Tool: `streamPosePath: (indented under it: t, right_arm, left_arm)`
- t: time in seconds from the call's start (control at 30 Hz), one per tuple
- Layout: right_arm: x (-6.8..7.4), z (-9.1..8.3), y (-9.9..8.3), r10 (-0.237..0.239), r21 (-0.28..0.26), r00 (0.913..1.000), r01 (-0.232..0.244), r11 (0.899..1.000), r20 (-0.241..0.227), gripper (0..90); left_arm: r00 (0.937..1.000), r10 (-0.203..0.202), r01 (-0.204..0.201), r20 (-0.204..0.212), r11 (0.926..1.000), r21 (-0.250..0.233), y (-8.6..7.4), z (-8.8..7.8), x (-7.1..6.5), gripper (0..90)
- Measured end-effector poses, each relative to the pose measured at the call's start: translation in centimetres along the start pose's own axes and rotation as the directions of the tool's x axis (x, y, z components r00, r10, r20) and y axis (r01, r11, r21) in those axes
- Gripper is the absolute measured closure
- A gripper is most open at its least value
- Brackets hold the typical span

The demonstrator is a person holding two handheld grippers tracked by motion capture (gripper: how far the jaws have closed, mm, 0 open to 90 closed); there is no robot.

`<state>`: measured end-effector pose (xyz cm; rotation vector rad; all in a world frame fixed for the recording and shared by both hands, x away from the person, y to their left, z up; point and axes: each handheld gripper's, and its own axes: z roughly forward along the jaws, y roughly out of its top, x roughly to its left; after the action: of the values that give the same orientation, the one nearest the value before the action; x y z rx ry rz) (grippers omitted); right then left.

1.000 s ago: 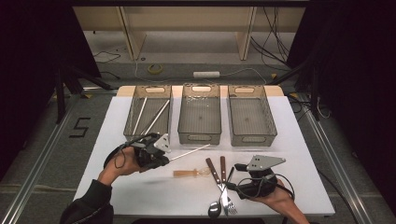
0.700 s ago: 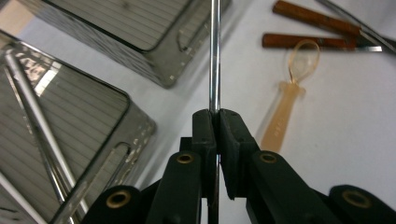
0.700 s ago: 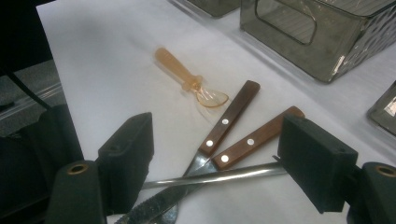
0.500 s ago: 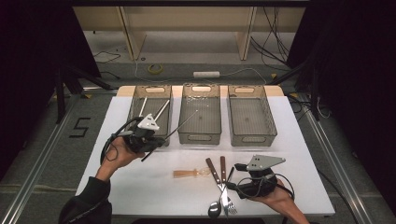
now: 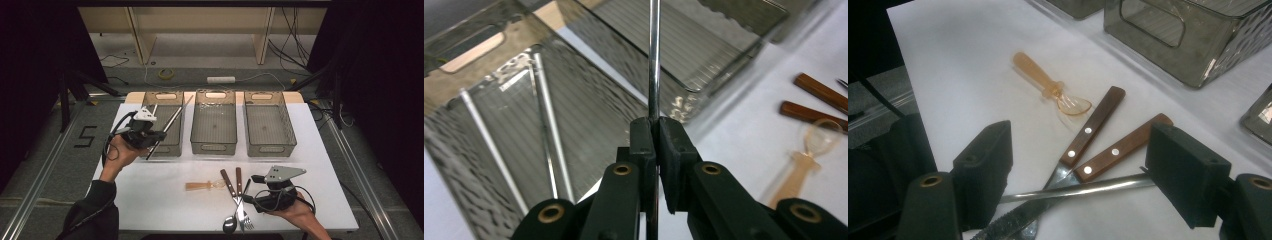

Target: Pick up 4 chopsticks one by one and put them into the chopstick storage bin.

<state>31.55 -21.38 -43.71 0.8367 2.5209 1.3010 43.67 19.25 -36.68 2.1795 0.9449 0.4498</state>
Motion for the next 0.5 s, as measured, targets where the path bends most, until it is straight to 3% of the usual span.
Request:
streamPosePath:
  t: [0.27,0.5]
  right_arm:
    - [-0.1,-0.1,0.0,0.002,-0.005,1.0000,-0.002,1.000,0.005,27.8]
    - [-0.1,-0.1,0.0,0.003,-0.015,0.9999,-0.003,1.000,0.010,27.6]
  left_arm:
    - [0.9966,-0.055,0.051,-0.061,0.9966,-0.064,1.3,-0.1,1.9,84.7]
    - [0.9918,-0.076,0.069,-0.103,0.9948,-0.076,2.0,0.4,3.0,84.7]
